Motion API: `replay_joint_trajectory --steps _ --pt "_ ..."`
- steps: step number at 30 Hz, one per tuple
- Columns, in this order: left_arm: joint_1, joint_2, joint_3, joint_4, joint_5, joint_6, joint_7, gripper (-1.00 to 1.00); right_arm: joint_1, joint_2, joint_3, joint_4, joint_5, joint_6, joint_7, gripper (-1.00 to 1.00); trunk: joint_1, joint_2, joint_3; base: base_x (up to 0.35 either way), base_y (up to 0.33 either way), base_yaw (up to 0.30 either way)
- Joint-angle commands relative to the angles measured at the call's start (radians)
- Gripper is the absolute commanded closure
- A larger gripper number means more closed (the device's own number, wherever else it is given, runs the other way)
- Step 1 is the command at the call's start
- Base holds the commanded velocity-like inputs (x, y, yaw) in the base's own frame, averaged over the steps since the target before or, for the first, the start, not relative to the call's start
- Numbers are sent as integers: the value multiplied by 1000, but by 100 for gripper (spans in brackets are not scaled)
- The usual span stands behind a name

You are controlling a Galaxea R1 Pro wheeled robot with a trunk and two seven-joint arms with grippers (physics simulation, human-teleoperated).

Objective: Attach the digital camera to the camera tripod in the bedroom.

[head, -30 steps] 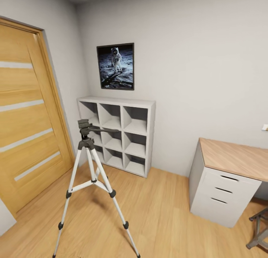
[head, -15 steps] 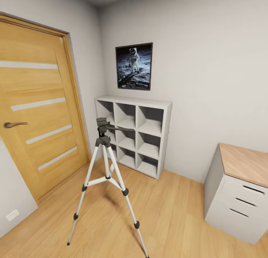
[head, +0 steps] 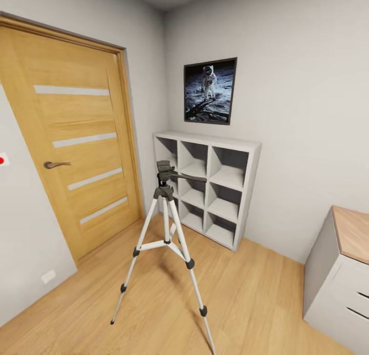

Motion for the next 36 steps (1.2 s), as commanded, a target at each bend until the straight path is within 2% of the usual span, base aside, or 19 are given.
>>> replay_joint_trajectory --steps 1,13,24,36 --pt "-1 0 -8 0 8 1 -1 100 -1 0 -7 3 8 -6 -3 -100 0 -1 -1 0 0 270" --pt "-1 0 -8 0 8 1 -1 100 -1 -1 -8 3 8 -5 -3 -100 0 -1 -1 7 -11 250" --pt "-1 0 -8 0 8 1 -1 100 -1 -2 -7 3 7 -4 -3 -100 0 -1 -1 95 -223 16" --pt "-1 1 -8 0 8 1 -1 100 -1 -1 -9 3 7 -3 -3 -100 0 -1 -1 19 -43 1"
